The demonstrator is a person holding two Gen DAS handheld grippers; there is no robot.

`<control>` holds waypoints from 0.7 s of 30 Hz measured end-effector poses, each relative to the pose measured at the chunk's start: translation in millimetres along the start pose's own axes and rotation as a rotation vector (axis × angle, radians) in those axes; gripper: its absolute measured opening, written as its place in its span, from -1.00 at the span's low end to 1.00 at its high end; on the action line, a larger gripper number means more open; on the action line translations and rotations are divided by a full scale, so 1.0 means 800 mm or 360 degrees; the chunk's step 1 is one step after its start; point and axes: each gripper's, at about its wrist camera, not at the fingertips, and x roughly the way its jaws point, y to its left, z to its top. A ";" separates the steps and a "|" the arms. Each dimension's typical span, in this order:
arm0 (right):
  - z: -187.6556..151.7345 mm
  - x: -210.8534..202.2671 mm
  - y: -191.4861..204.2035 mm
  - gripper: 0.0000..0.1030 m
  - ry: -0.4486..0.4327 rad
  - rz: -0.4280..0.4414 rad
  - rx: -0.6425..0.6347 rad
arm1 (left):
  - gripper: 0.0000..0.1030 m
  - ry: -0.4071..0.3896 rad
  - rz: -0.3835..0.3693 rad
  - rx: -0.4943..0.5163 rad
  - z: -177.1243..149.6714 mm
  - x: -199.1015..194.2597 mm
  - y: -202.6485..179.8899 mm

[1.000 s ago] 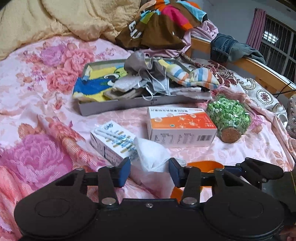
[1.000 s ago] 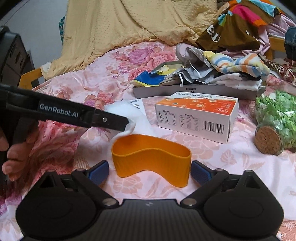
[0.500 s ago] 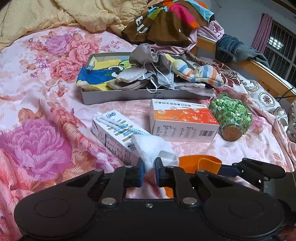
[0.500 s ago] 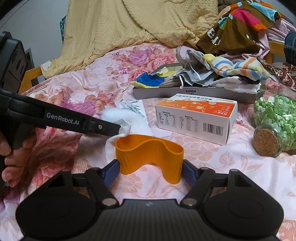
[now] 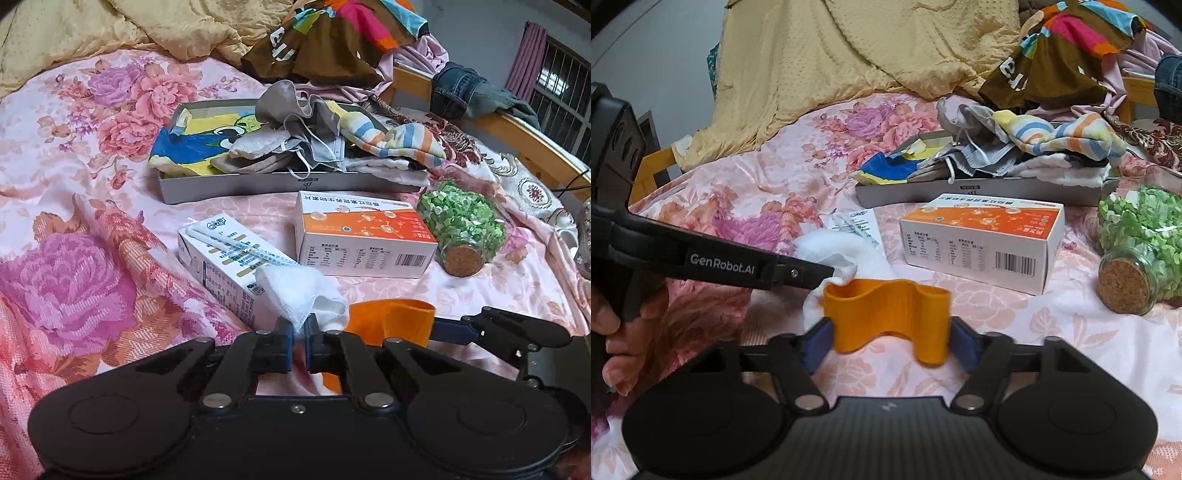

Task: Organize soft objects
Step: 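Lift and carry the white tissue and orange band with both tools over the tray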

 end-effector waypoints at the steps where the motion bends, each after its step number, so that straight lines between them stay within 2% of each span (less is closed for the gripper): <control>1: 0.000 0.000 0.000 -0.02 0.0000 -0.0003 0.0003 | -0.89 0.0005 0.0005 0.0000 0.000 0.000 0.000; 2: 0.001 -0.001 0.001 -0.10 -0.0001 -0.0007 0.0000 | -0.89 0.0008 0.0011 -0.0005 0.001 0.000 0.000; 4: 0.001 -0.003 0.004 -0.55 -0.0008 -0.0046 -0.0026 | -0.89 0.0012 0.0018 -0.0008 0.001 0.000 -0.001; 11: -0.002 -0.010 0.004 -0.68 -0.0028 -0.0105 -0.0021 | -0.92 0.0008 0.0049 0.0009 0.000 -0.003 -0.004; 21: 0.003 -0.034 -0.001 -0.71 -0.0131 -0.0198 -0.0023 | -0.93 -0.0014 0.0073 -0.0024 0.002 -0.020 0.001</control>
